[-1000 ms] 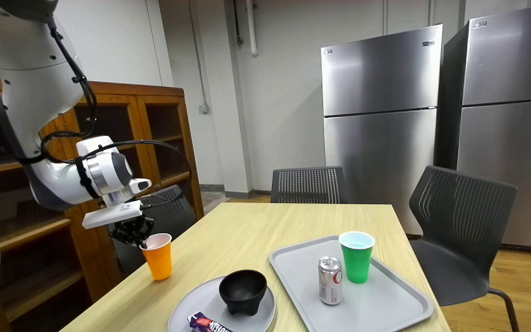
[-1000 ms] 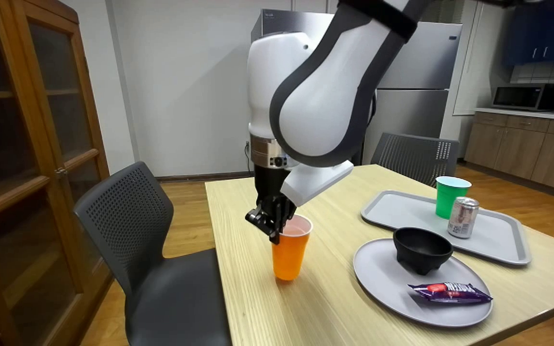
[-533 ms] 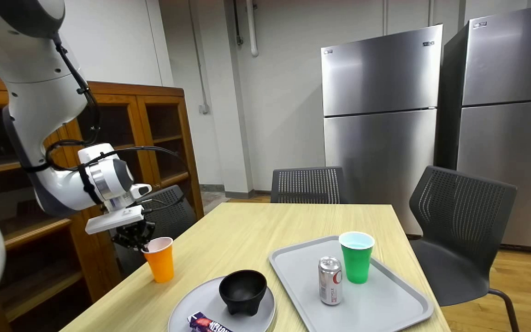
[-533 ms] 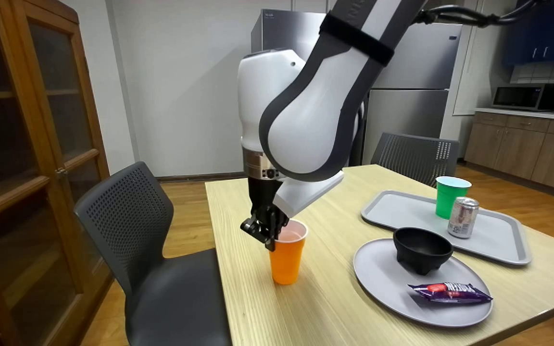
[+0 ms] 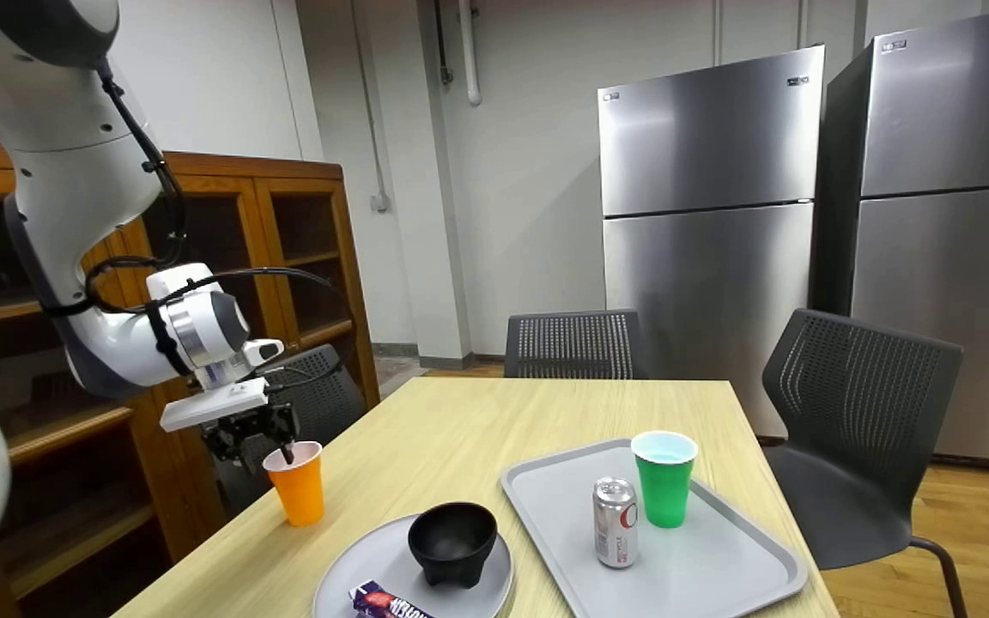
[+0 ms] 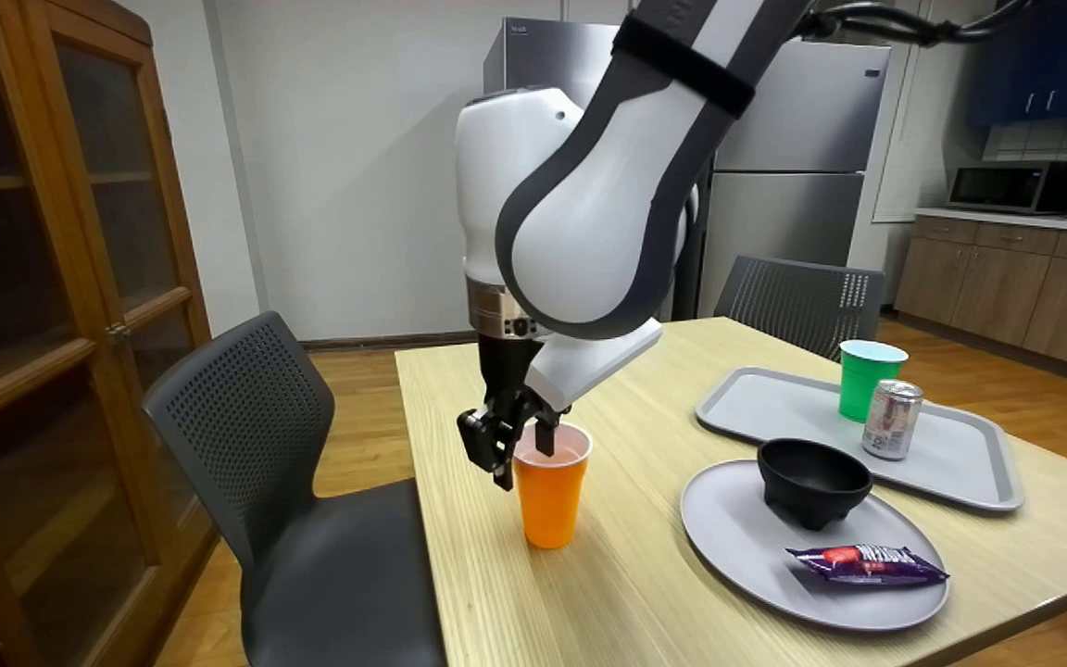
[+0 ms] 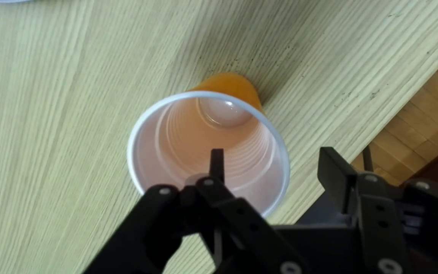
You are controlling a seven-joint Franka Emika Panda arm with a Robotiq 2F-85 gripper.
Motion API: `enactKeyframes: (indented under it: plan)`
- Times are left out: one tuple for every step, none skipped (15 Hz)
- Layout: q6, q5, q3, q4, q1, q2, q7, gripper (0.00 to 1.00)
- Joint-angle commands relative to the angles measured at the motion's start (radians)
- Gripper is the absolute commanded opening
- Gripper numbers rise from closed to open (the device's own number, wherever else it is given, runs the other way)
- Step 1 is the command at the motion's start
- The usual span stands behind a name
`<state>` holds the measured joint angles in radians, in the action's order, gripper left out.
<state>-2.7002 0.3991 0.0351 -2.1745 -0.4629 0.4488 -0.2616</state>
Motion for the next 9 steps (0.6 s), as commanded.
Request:
enactKeyframes:
  plan:
    - [0.085,-0.006,0.01,-0.011,0.005,-0.083,-0.001,0.98]
    - [0.108,-0.007,0.016,-0.013,0.009,-0.107,0.005,1.0]
    - [0.132,-0.014,0.026,-0.017,0.02,-0.134,0.016,1.0]
    - [0.152,-0.01,0.027,-0.02,0.023,-0.16,0.01,1.0]
    - [0.18,-0.009,0.032,-0.019,0.029,-0.181,0.006,1.0]
    - [0.205,-0.01,0.036,-0.02,0.037,-0.204,0.004,1.0]
    - [0.231,-0.012,0.041,-0.02,0.045,-0.222,0.007,1.0]
    - [0.253,-0.014,0.046,-0.023,0.056,-0.243,0.009,1.0]
    - [0.276,-0.021,0.052,-0.027,0.07,-0.263,0.015,1.0]
